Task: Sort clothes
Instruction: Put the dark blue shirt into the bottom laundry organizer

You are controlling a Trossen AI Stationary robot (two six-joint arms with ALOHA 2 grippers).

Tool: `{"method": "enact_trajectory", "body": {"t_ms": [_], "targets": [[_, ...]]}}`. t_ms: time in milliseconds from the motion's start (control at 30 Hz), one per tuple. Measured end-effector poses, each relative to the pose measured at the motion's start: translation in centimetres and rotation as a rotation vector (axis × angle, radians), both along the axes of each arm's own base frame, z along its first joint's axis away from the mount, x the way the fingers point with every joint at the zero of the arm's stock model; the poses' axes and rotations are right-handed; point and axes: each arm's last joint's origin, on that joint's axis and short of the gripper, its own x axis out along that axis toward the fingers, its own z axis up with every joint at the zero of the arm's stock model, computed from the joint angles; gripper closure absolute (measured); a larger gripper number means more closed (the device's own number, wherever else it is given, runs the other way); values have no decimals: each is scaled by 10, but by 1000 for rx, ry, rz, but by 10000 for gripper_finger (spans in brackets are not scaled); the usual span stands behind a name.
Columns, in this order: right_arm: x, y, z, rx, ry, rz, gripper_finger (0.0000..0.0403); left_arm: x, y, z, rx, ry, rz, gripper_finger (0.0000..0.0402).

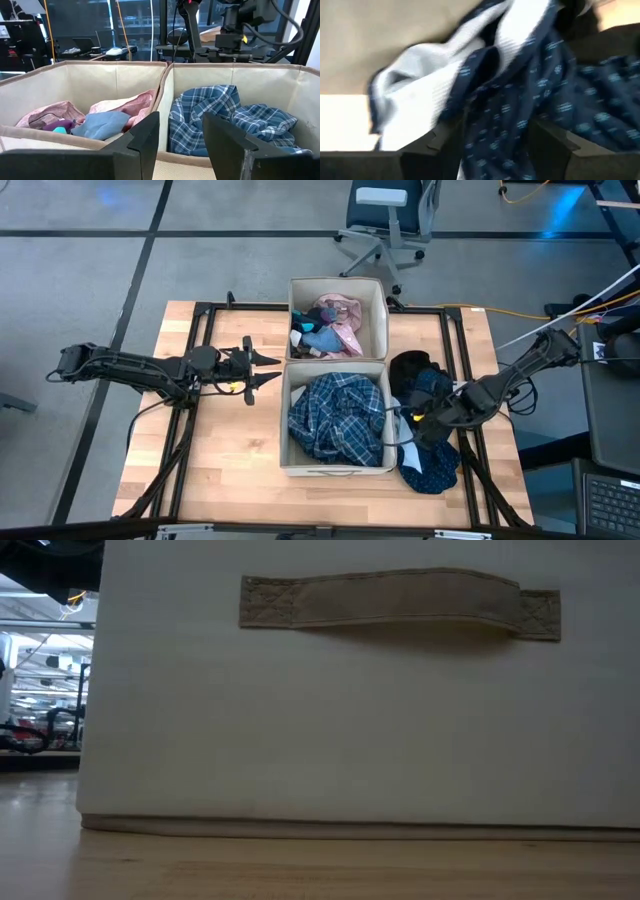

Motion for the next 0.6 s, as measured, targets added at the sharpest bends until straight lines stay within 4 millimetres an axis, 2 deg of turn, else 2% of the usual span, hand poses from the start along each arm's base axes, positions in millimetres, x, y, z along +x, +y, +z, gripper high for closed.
{"method": "enact_trajectory", "body": {"t_ms": [233, 333, 433, 600], "targets": [[2, 3, 3, 68, -33, 11, 210, 0, 0, 0, 4, 2, 0, 263], [1, 5, 1, 137, 23, 6, 210, 0, 0, 0, 2, 0, 0, 263], [-3, 4, 8, 208, 87, -61, 210, 0, 0, 0, 1, -1, 0, 263], [5, 9, 20, 260, -11, -76, 210, 0, 0, 0, 4, -1, 0, 263]]}}
